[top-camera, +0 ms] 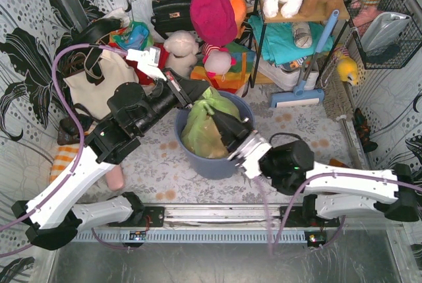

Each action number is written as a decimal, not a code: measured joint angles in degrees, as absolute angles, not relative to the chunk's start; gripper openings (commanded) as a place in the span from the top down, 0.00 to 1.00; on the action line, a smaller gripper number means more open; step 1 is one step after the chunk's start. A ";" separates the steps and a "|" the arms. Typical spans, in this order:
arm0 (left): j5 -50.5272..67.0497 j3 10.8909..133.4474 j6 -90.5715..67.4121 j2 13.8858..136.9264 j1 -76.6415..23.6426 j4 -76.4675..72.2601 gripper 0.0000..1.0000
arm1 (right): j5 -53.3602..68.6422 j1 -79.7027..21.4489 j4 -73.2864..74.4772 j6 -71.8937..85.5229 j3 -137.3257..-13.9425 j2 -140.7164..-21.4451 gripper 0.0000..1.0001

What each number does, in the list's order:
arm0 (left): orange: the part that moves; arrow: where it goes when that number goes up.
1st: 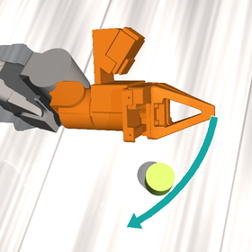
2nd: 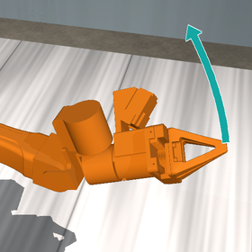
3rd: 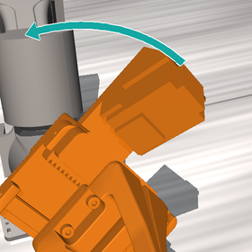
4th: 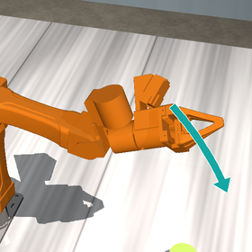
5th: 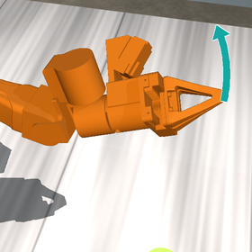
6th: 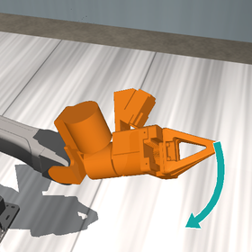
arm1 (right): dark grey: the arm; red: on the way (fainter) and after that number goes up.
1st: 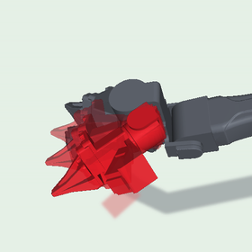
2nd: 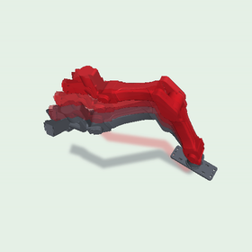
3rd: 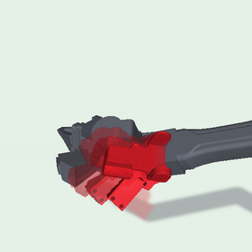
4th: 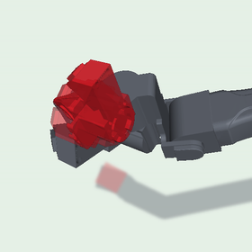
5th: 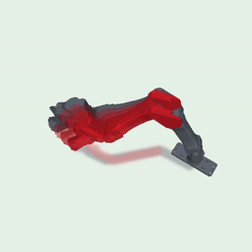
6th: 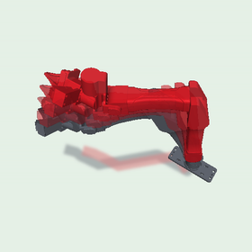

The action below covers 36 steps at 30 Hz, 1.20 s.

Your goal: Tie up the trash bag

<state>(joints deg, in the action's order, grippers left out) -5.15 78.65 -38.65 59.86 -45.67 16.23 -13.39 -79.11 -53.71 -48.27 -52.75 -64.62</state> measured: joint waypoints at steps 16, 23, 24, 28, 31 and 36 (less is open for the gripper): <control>-8.36 78.52 -30.83 61.45 -45.78 12.97 1.00 | -30.76 -79.11 -24.10 5.87 -56.75 -46.92 1.00; -9.41 79.05 -27.70 64.36 -45.78 11.40 1.00 | -26.28 -79.11 -14.92 12.43 -59.00 -46.26 0.99; -9.41 79.05 -27.53 64.53 -45.78 11.27 1.00 | -25.87 -79.11 -14.46 12.40 -58.98 -46.61 0.86; -9.39 79.05 -27.22 64.58 -45.78 10.94 1.00 | -24.75 -79.11 -15.33 8.93 -57.95 -47.90 0.45; -9.37 79.05 -27.22 64.36 -45.78 10.48 1.00 | -24.97 -79.11 -17.04 4.12 -56.14 -48.45 0.34; -9.23 79.02 -27.27 64.18 -45.78 9.89 1.00 | -25.76 -79.11 -23.03 -9.28 -54.78 -51.42 0.26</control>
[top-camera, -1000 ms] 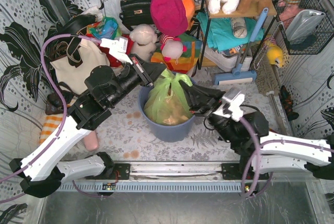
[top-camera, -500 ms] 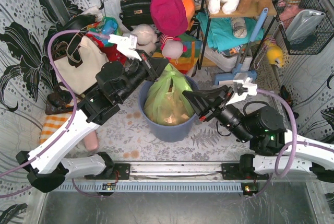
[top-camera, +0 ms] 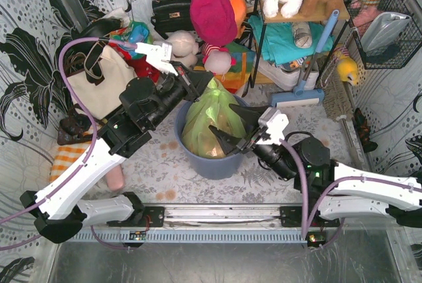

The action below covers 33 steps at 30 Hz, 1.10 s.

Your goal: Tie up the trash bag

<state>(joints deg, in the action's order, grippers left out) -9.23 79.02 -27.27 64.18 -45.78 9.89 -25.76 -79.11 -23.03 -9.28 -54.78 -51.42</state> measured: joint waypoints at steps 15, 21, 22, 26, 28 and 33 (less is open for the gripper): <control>-9.10 78.26 -27.66 63.29 -45.78 9.85 1.00 | -21.98 -79.11 -51.79 -42.98 -49.63 -62.30 0.40; -9.06 78.24 -27.79 63.13 -45.78 9.85 1.00 | -21.82 -79.11 -55.57 -48.77 -50.06 -64.45 0.65; -9.06 78.24 -27.79 63.13 -45.78 9.85 1.00 | -21.85 -79.11 -55.83 -49.30 -50.15 -64.55 0.74; -9.06 78.00 -27.79 63.13 -45.78 9.80 1.00 | -21.85 -79.11 -56.60 -50.22 -50.19 -64.53 1.00; -9.06 77.73 -27.64 63.13 -45.78 9.58 1.00 | -21.87 -79.11 -56.47 -49.98 -50.24 -64.42 1.00; -9.39 77.23 -25.69 63.16 -45.78 8.62 1.00 | -21.63 -79.11 -48.58 -45.06 -52.49 -62.24 1.00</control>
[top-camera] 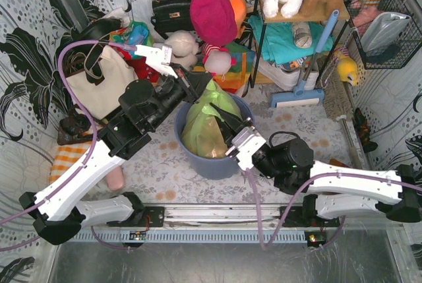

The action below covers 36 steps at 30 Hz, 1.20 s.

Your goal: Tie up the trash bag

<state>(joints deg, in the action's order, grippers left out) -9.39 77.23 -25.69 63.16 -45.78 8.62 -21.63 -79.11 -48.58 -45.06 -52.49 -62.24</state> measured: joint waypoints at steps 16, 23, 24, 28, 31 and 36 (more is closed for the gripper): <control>-11.73 73.67 -19.53 66.17 -45.78 2.07 1.00 | -12.91 -79.07 -22.63 -17.87 -53.56 -50.46 1.00; -13.17 72.10 -17.78 66.83 -45.78 0.67 1.00 | -12.60 -79.07 -19.27 -9.23 -48.47 -48.64 1.00; -13.43 71.79 -17.58 66.83 -45.78 0.47 1.00 | -12.62 -79.07 -19.05 -8.21 -47.53 -48.60 1.00; -14.22 69.87 -16.78 66.83 -45.43 -0.54 1.00 | -12.64 -79.07 -17.54 -4.08 -44.07 -48.23 1.00; -14.20 68.38 -16.67 67.05 -44.49 -0.80 1.00 | -12.45 -79.07 -16.51 -0.89 -42.44 -47.57 1.00; -14.22 66.22 -16.73 68.12 -42.83 -2.37 1.00 | -10.37 -79.07 -15.44 4.56 -41.12 -45.36 1.00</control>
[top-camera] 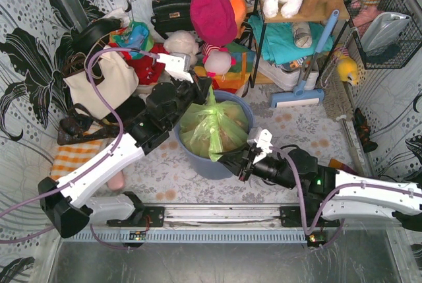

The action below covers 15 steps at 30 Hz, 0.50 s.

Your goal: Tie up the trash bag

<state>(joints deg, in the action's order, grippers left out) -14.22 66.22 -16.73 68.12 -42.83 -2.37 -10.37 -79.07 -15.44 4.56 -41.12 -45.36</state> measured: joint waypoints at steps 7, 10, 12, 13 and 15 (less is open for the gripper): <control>-14.79 65.43 -16.84 70.32 -41.58 -3.18 1.00 | -4.97 -79.07 -13.74 9.72 -40.58 -43.22 1.00; -15.77 65.78 -17.02 71.79 -41.01 -2.74 1.00 | -2.46 -79.07 -12.95 10.55 -40.58 -43.22 1.00; -16.78 66.76 -17.30 73.25 -40.69 -1.83 1.00 | -0.89 -79.07 -12.58 10.72 -40.60 -43.22 1.00; -17.04 67.33 -17.52 74.02 -40.60 -1.32 1.00 | -0.32 -79.07 -12.43 10.72 -40.60 -43.22 1.00; -16.95 67.70 -17.93 74.76 -40.40 -0.64 1.00 | 0.05 -79.07 -12.21 10.46 -40.60 -43.20 1.00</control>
